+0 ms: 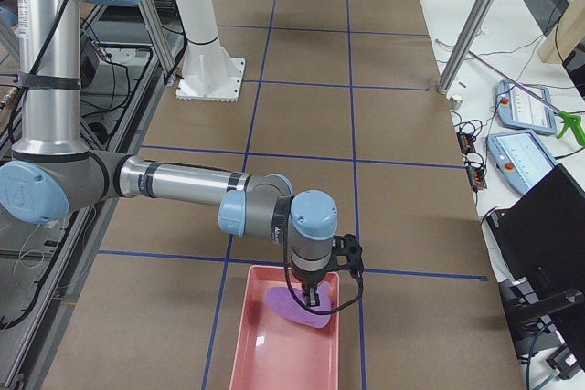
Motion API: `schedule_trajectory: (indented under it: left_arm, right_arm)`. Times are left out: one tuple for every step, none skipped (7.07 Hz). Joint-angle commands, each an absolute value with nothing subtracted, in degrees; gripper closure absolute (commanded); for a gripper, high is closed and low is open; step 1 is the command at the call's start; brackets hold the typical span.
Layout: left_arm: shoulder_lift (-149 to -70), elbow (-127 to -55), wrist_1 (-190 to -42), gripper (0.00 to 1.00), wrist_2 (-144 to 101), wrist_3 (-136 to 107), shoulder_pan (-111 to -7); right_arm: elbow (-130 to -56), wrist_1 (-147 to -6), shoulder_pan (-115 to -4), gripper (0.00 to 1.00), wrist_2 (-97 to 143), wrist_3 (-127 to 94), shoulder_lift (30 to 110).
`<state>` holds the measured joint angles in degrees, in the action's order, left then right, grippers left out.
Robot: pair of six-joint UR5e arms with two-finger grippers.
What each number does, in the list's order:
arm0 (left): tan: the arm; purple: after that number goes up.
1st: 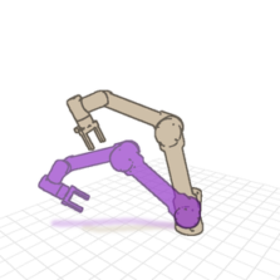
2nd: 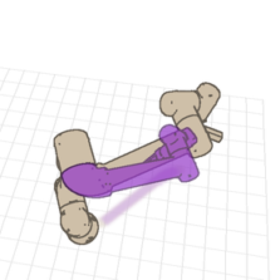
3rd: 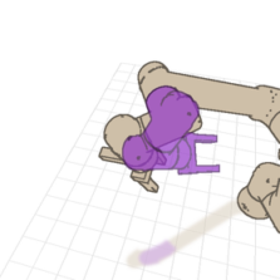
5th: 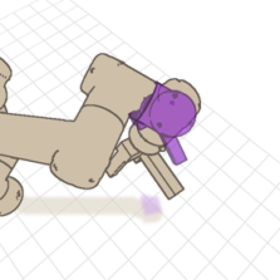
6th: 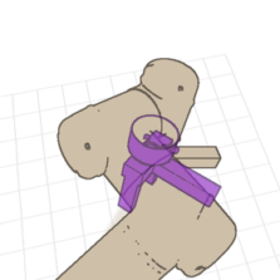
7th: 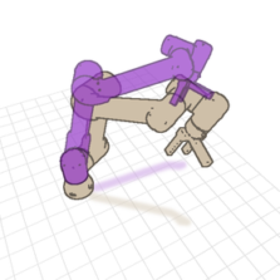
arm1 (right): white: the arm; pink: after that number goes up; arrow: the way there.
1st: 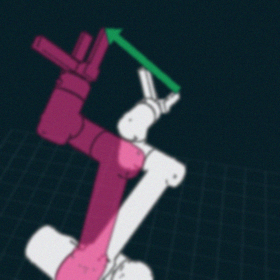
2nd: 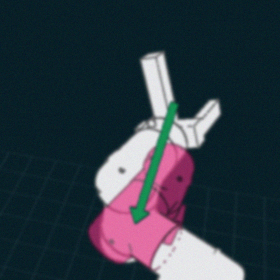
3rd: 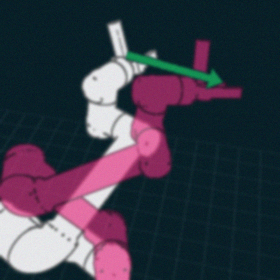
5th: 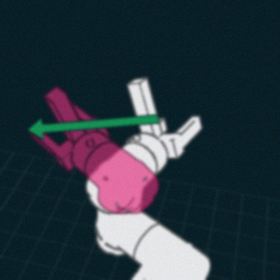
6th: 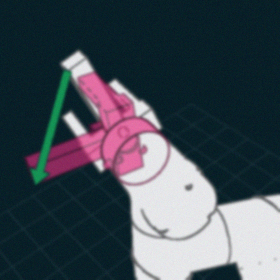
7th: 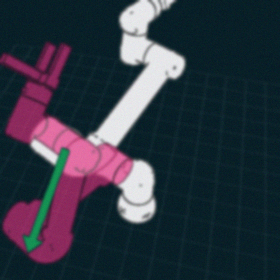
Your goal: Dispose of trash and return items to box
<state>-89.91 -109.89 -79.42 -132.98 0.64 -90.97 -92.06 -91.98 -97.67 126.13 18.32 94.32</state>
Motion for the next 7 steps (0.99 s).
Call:
schedule_trajectory:
  left_arm:
    - [-89.91, -110.04, -79.45, 0.01, -132.98, 0.44, -90.97]
    - [-90.00, -110.04, -79.45, 0.01, -133.07, 0.44, -90.97]
    - [-89.91, -110.04, -79.37, 0.01, -133.07, 0.53, -90.97]
    - [-89.91, -110.04, -79.37, 0.01, -133.07, 0.53, -90.97]
    - [-89.83, -110.04, -79.37, 0.01, -133.07, 0.53, -90.97]
    - [-89.82, -110.04, -79.37, 0.01, -133.07, 0.53, -90.97]
    - [-89.82, -109.95, -79.37, 0.01, -133.07, 0.44, -90.97]
  right_arm:
    - [-91.76, -92.11, -97.47, 1.00, 126.30, 18.02, 94.56]
    - [-91.84, -92.11, -97.30, 1.00, 126.39, 17.84, 95.18]
    - [-91.85, -92.02, -96.69, 1.00, 127.87, 15.75, 95.53]
    - [-91.85, -91.85, -95.81, 1.00, 129.19, 14.95, 97.02]
    - [-91.85, -91.41, -95.19, 1.00, 129.20, 14.59, 97.90]
    - [-91.85, -91.41, -94.23, 1.00, 129.20, 14.15, 98.00]
    - [-92.37, -91.15, -93.00, 1.00, 129.37, 11.63, 97.91]
